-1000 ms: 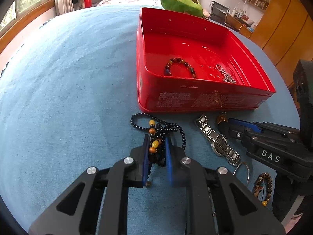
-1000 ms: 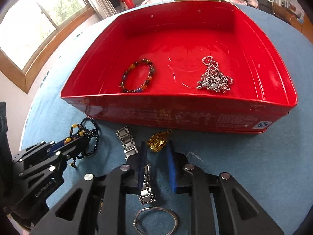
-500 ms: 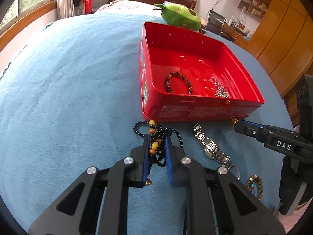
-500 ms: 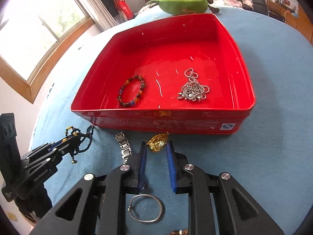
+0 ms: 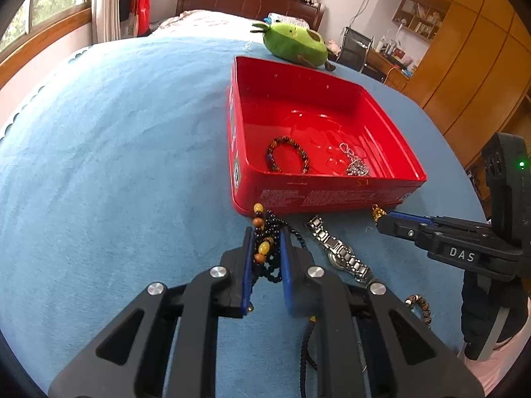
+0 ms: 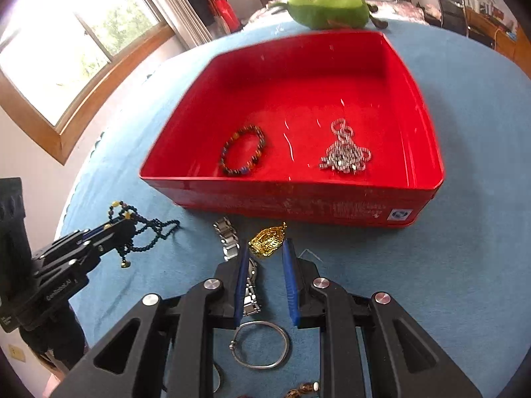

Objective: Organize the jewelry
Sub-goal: 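Grasp black bead necklace with left tool while right tool grasps gold pendant, then lower necklace into red tray with left tool while right tool releases pendant there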

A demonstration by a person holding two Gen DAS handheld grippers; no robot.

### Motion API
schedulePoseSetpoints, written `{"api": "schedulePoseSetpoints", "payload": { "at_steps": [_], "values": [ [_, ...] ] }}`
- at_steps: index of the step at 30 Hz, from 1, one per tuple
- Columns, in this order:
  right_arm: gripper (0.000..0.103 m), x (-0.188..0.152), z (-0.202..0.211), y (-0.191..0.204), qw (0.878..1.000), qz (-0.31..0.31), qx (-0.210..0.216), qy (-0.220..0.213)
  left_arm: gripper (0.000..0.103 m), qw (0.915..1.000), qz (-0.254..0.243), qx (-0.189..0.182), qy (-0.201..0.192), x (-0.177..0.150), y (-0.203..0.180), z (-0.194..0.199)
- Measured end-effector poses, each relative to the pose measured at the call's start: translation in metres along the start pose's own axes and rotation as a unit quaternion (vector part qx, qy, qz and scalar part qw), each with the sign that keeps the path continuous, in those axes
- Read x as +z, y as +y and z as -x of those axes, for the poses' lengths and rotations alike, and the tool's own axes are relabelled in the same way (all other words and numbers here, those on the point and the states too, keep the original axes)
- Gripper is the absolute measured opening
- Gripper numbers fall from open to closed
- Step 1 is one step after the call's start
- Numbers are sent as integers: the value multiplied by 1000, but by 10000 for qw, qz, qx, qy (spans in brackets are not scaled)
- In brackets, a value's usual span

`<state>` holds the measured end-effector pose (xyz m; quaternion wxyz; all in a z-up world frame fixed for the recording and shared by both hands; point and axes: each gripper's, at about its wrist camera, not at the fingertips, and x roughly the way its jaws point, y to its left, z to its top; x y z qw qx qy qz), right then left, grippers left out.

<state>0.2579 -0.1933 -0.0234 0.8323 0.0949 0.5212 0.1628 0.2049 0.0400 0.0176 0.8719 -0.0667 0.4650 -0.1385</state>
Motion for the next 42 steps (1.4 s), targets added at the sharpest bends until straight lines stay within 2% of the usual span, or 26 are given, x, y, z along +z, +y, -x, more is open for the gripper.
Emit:
{"api": "schedulePoseSetpoints", "payload": {
  "at_steps": [5,19,23,28,34,37,42],
  "values": [
    [20,1,-6,1,9999,-17,23,98,13,10000,26,-4,27,1,1,-5],
    [20,7,43,2,9987,91,244,-432,13,9984,-39,-392,-403,7,-7,31],
    [20,14,54,-1,9979,88,277,-579,13,9976,-48,-485,-499,16,-13,40],
    [20,30,60,-6,9968,45,306,-740,13,9974,-60,-386,-610,36,-21,42],
    [20,50,58,-17,9957,-46,274,-888,13,9964,-49,-415,-732,71,-37,28],
    [20,60,53,-23,9956,-109,255,-891,13,9965,-12,-517,-653,87,-43,10],
    [20,75,31,-34,9968,-201,32,-775,13,9982,34,-437,-407,102,-46,-32]
  ]
}}
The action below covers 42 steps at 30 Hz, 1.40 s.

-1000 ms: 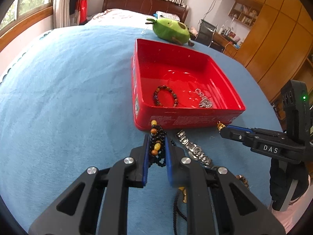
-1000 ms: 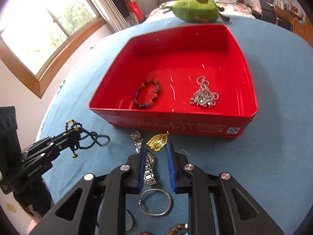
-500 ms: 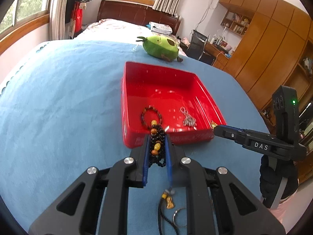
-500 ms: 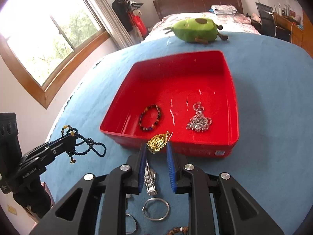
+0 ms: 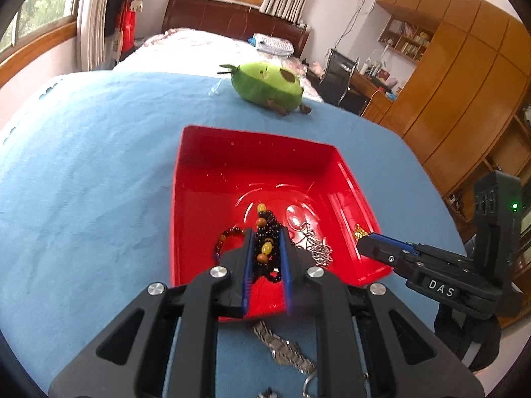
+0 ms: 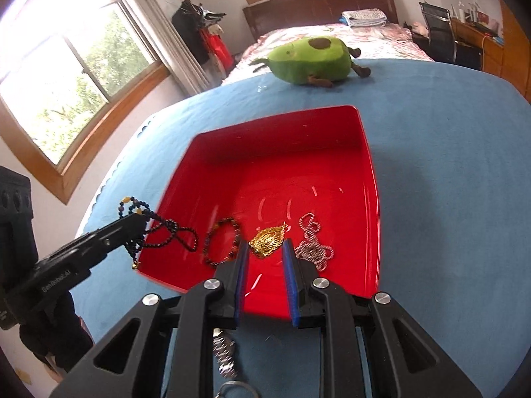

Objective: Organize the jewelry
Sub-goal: 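Lower necklace into red tray with left tool while right tool releases pendant there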

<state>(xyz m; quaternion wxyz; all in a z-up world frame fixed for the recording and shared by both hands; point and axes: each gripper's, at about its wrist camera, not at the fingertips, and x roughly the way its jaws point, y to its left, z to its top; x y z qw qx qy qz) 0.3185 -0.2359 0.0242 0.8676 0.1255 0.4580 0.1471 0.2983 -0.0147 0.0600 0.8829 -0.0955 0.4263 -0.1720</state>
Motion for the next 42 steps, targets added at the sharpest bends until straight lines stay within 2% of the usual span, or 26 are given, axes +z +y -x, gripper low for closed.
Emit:
{"api": "schedulePoseSetpoints", "payload": {
  "at_steps": [4,9,17,21,22,23,24,30,35,42],
  "values": [
    [20,5,-25,-2,9997,23,-135,217,13,9997,54,101,216,3,7,-27],
    [20,5,-44,-2,9990,53,-206,389,13,9993,85,174,321,5,14,-41],
    [24,5,-34,-2,9998,62,-49,184,15,9990,171,41,405,5,17,-47],
    [24,6,-28,-2,9999,55,-28,122,21,9993,185,-21,336,3,16,-39],
    [24,5,-27,-2,9999,53,-15,118,27,9995,161,-31,284,3,14,-35],
    [24,5,-26,-2,9999,49,-10,116,39,9996,151,-30,249,3,13,-32],
    [24,4,-25,-2,9999,43,-8,115,42,9998,133,-21,160,3,12,-26],
    [24,2,-16,2,9999,115,47,67,42,10000,21,-2,-19,-1,2,-3],
    [24,-4,-8,7,9998,147,98,62,44,9997,-63,214,-128,-7,-5,11],
    [24,-14,4,11,9997,170,153,53,44,9990,-170,406,35,-24,-9,24]
  ]
}}
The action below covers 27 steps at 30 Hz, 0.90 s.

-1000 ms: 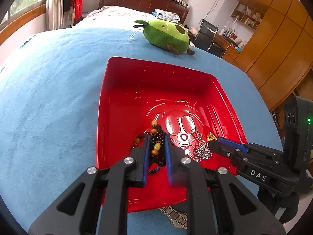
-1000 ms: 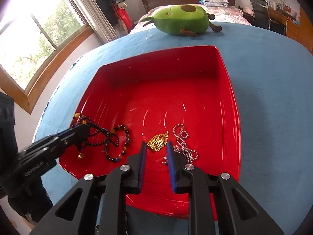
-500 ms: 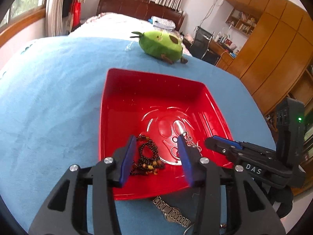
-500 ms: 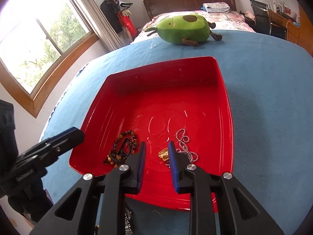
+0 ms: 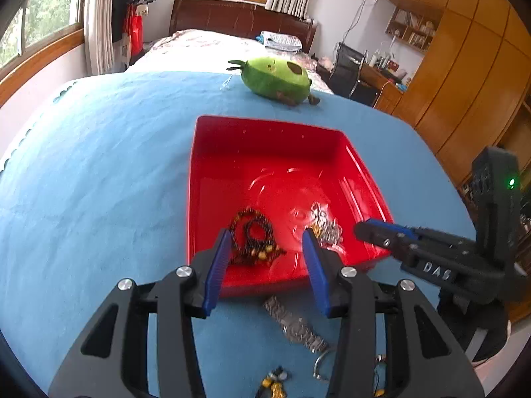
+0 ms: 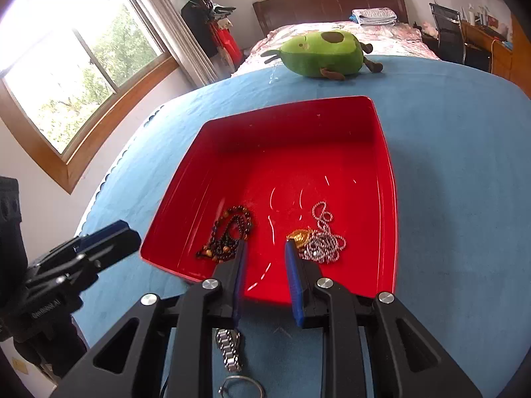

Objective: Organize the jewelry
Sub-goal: 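Lower necklace into red tray with left tool while right tool releases pendant there, then grasp black braided cord with left tool while right tool moves over silver watch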

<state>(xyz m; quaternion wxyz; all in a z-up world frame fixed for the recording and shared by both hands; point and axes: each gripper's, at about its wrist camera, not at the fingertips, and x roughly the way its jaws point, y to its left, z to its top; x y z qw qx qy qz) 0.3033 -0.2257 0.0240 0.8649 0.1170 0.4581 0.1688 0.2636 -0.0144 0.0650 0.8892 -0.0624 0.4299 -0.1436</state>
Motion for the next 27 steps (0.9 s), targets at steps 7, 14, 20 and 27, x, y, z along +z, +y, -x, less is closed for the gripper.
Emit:
{"api": "schedulePoseSetpoints", "payload": {
  "at_steps": [7,14,20,27],
  "values": [
    [24,-17,10,2,10000,10,-8,34,43,9997,-92,127,200,-24,3,7],
    [24,-34,12,7,9999,46,-12,150,42,9975,-340,116,612,-66,8,9],
    [24,-50,6,11,9993,0,0,362,43,9936,-358,-98,1063,-94,16,-2],
    [24,-62,-2,20,9984,29,-39,556,50,9894,-708,-172,1258,-112,1,-9]
  ]
}}
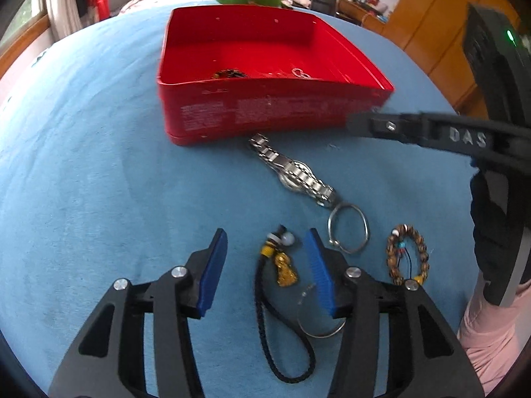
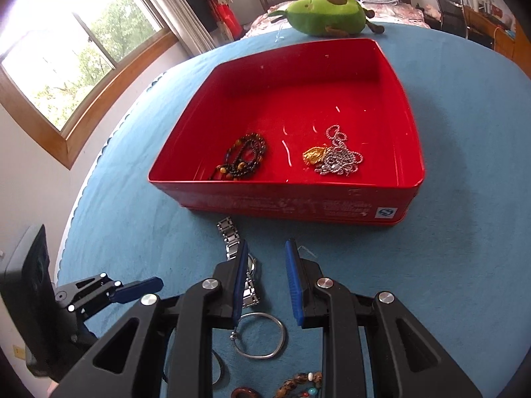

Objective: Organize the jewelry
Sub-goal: 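Grasp black braided cord with left tool while right tool moves over silver watch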

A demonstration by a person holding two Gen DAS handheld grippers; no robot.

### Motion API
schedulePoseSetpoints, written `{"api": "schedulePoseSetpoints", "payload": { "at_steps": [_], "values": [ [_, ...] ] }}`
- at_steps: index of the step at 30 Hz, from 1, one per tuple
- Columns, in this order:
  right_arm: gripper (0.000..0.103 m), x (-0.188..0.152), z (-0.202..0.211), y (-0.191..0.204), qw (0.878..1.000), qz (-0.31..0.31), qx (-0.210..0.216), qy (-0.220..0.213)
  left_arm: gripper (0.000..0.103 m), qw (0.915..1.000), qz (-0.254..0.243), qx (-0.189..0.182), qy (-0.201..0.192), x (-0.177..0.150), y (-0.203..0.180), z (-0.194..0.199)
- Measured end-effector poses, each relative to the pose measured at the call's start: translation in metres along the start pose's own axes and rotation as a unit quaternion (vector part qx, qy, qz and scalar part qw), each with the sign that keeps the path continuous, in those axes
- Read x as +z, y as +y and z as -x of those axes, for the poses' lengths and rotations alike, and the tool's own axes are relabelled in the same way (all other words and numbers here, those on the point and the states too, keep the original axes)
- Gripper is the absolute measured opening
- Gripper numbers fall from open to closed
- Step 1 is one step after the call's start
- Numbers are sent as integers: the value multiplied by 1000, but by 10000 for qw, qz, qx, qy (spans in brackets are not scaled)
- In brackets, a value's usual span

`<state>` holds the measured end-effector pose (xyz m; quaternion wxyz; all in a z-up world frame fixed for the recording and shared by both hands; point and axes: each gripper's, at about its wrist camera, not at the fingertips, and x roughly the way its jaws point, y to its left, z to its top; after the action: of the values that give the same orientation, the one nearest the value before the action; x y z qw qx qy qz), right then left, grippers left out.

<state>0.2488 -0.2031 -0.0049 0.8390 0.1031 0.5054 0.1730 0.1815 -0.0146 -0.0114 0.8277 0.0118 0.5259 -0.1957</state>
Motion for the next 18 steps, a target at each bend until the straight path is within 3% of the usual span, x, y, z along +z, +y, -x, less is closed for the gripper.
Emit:
{"api": "schedulePoseSetpoints", "payload": {
  "at_steps": [9,14,18],
  "values": [
    [24,-2,-12,11,9998,147,-23,133,49,9996,-75,137,219,0,-9,-20],
    [24,-3,-21,11,9996,139,-22,245,19,9996,-145,132,200,1,-13,-26],
    [24,-3,-29,11,9993,132,8,347,11,9996,-210,114,156,2,-19,-31]
  ]
}}
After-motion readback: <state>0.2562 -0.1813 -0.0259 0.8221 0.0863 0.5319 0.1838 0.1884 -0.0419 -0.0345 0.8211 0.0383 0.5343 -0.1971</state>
